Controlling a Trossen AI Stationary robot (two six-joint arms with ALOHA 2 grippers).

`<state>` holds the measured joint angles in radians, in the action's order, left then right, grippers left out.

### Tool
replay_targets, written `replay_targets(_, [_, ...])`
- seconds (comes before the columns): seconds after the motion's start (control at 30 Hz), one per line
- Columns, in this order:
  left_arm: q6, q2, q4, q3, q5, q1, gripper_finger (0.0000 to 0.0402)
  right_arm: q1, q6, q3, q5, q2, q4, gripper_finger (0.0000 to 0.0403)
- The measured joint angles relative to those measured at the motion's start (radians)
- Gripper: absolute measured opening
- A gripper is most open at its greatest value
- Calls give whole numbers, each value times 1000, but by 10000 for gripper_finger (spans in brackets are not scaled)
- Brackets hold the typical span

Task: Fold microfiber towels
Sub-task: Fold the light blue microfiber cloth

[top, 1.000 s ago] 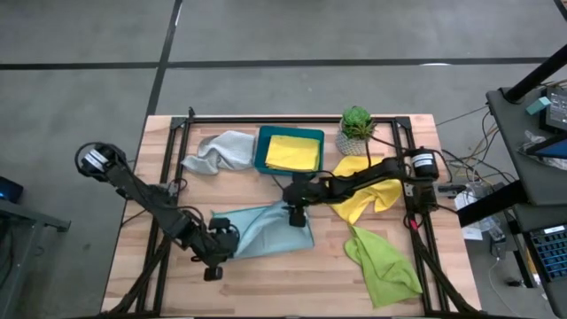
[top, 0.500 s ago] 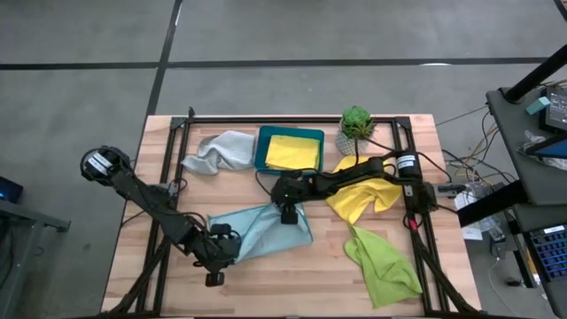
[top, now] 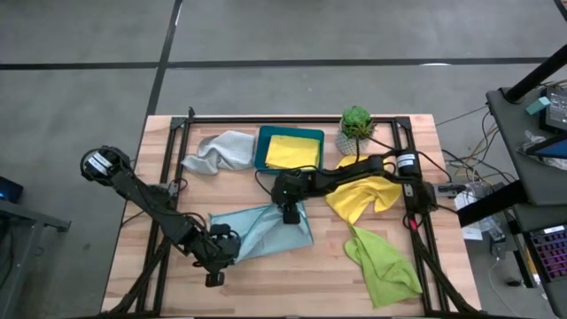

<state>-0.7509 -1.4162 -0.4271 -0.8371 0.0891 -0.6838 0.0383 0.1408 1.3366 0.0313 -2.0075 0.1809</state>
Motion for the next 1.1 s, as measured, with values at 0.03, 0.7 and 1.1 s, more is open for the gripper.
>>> replay_targets(0.03, [0,0,0,0,0,0,0,0,0,-1,6,0,-1,144])
replay_targets(0.7, [-3,42,-140,3,1,1,0,-42,-20,-15,-7,200,153,13])
replay_targets(1.1, [-3,130,-53,4,44,-6,0,-45,-91,-37,-8,140,138,74])
